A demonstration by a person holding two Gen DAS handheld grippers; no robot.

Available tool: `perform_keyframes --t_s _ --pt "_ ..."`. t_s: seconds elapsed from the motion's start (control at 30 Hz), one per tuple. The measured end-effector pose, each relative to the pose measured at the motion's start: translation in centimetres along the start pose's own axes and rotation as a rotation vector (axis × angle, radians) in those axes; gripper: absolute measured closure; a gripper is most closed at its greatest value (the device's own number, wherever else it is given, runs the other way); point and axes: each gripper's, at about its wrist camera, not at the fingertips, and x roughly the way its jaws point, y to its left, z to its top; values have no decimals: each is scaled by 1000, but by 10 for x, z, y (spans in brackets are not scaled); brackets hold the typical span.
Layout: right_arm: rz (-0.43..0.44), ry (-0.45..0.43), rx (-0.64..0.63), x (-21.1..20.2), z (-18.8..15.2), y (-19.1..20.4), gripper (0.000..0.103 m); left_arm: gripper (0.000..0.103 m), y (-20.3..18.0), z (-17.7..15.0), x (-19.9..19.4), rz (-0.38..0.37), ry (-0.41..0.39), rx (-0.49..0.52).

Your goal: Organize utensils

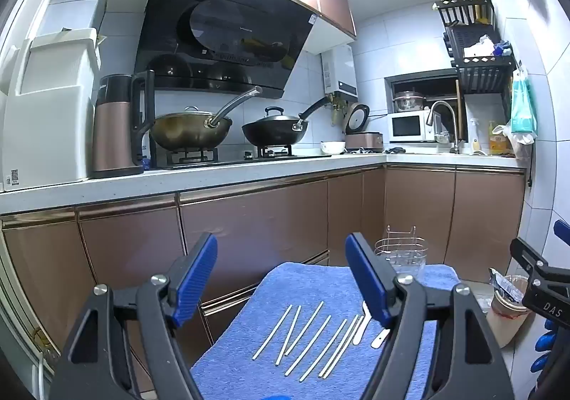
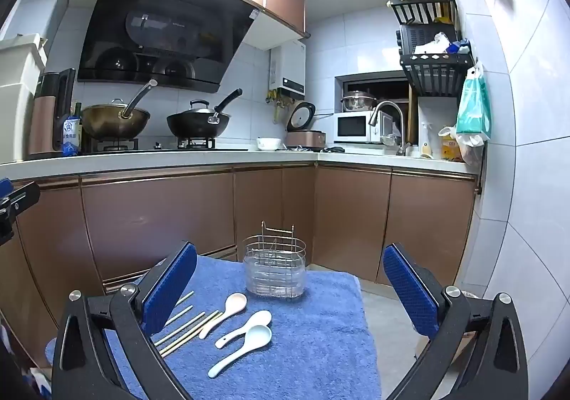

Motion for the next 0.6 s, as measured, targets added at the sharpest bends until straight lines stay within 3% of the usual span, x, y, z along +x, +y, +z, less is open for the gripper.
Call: perform_keyframes --t_s 0.6 --pt "2 4 -15 0 -1 4 0 30 2 -1 1 9 0 4"
